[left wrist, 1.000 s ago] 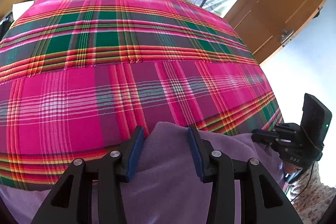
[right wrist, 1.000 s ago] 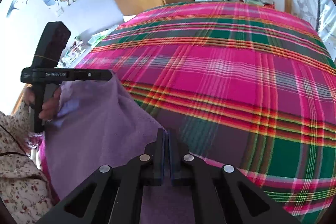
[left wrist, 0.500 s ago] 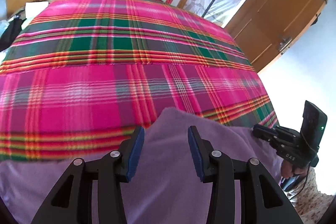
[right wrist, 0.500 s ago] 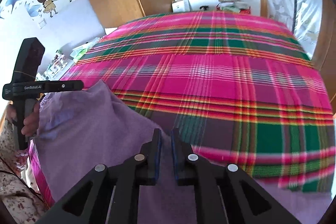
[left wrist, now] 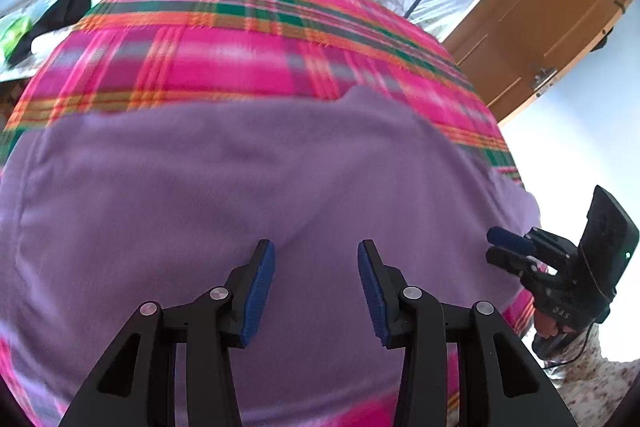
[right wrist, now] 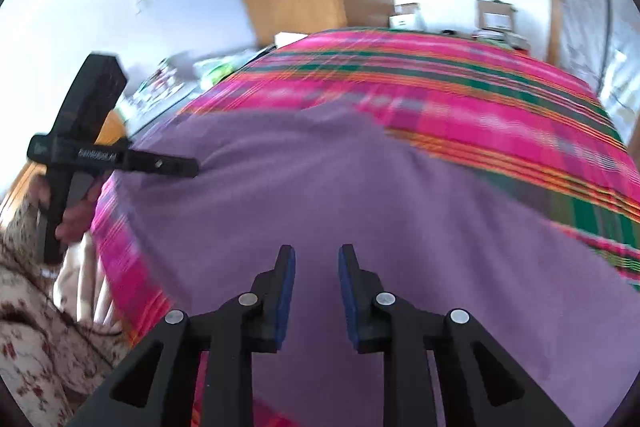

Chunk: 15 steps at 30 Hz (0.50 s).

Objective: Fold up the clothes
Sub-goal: 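Open the right gripper to release the folded edge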

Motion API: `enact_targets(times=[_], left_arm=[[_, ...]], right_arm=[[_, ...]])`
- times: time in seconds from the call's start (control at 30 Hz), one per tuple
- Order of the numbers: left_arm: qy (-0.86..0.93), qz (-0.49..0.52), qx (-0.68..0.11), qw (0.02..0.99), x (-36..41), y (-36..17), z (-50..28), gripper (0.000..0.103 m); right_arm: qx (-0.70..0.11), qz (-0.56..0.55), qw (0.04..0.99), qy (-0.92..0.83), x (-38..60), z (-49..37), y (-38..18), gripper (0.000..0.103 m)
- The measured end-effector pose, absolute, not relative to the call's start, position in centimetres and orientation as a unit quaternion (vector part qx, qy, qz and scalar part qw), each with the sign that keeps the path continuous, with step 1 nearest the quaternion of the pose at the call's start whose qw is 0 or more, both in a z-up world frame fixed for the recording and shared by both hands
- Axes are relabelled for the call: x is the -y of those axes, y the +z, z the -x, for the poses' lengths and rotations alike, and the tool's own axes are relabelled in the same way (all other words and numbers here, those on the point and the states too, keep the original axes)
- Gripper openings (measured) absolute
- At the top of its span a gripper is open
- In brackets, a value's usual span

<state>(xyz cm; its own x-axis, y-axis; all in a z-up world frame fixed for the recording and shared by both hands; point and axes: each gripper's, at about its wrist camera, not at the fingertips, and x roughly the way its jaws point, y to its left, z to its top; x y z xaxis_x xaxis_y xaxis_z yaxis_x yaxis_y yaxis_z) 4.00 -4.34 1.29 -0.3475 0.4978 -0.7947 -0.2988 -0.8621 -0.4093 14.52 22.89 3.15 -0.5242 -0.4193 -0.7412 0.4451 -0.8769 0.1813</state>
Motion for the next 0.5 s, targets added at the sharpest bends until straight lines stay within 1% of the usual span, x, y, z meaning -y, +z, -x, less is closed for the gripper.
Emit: enact_targets(times=[0.1,0.2,0.3,0.5], left_arm=[[0.819,0.513,0.109,0.231,6.1,1.3,-5.5,0.045],[0.823,0.508,0.128,0.22,7.6,1.4,-6.7,0.045],[0.825,0.503,0.146,0.21,9.0,1.4,-7.9,0.045],[0.825,0.501,0.157,0.208,10.5,0.6,-10.3,0.045]], right_arm=[[-0.04,-0.42,0.245,-0.873,-21.6,-15.8,3.0,0.025],[-0.034,-0.41,0.261,-0.873,-21.0,-16.8,3.6,0.026],[-0.046,-0.397,0.285,-0.871,-20.1,-18.3,4.1,0.027],[-0.038,-0.416,0.327,-0.848,-18.8,-19.8,2.8,0.027]])
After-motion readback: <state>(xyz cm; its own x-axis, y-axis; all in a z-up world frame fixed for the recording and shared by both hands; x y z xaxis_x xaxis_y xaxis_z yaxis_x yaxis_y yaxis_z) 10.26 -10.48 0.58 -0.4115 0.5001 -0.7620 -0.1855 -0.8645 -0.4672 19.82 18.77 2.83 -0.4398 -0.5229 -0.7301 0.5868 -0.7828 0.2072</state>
